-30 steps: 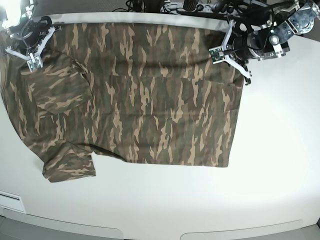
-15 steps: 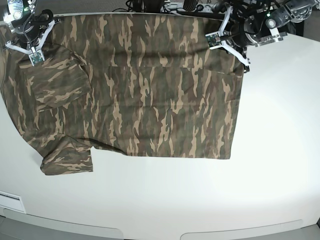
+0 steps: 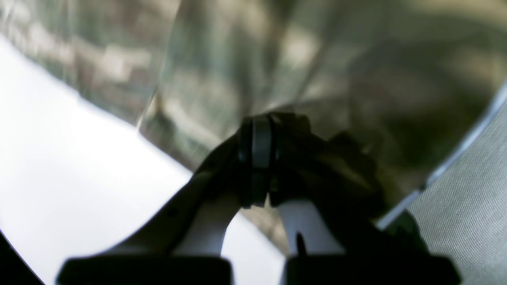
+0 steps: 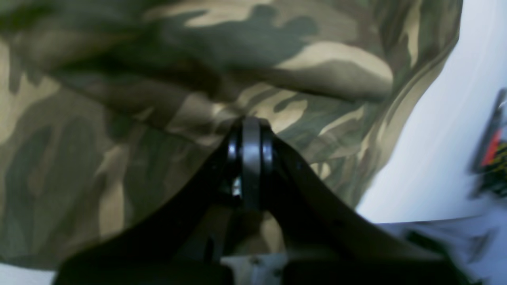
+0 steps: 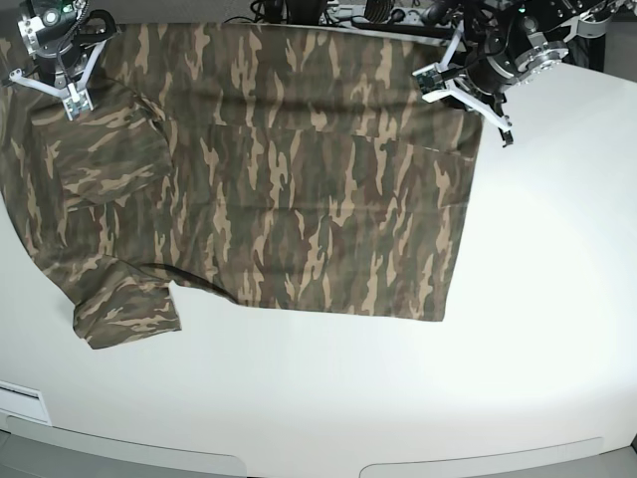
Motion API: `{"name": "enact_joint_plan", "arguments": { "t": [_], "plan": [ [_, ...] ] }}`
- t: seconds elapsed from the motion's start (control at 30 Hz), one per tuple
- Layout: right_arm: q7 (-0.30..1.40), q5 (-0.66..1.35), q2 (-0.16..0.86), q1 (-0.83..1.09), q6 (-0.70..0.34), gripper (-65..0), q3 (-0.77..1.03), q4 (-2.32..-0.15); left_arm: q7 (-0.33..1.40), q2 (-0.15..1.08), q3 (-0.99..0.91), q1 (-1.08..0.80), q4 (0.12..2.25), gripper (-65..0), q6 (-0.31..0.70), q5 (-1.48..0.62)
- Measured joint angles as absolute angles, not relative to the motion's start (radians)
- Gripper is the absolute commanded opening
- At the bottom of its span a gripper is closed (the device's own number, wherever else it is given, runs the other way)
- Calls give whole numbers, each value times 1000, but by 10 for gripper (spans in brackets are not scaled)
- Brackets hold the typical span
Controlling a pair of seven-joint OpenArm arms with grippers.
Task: Fold the T-shirt properly
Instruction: 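Move the left gripper to the hem corner beside it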
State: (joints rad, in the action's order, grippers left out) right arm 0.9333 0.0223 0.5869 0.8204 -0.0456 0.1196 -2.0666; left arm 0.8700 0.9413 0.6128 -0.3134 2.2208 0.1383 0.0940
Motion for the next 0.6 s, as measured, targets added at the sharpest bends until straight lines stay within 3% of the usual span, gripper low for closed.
{"name": "enact_joint_plan", "arguments": {
  "t": [0.2,0.3,0.4,0.47,0.6],
  "plan": [
    [905,-72,585,827,1,-650,119,-2124,864,939,613,-317,2315,-650,129,94],
    [905,-111,584,828,46,-650,118,-2161,864,940,613,-327,2339,-650,5,143],
    [906,-198,585,825,119,-551,118,-2196,825,934,585,-327,2339,-650,-91,187],
    [906,-260,585,817,167,-489,119,-2218,800,920,524,-321,2339,-650,-104,178],
    [914,-339,585,776,204,-465,119,-2245,772,901,323,-290,2334,-650,-102,64]
  ]
}}
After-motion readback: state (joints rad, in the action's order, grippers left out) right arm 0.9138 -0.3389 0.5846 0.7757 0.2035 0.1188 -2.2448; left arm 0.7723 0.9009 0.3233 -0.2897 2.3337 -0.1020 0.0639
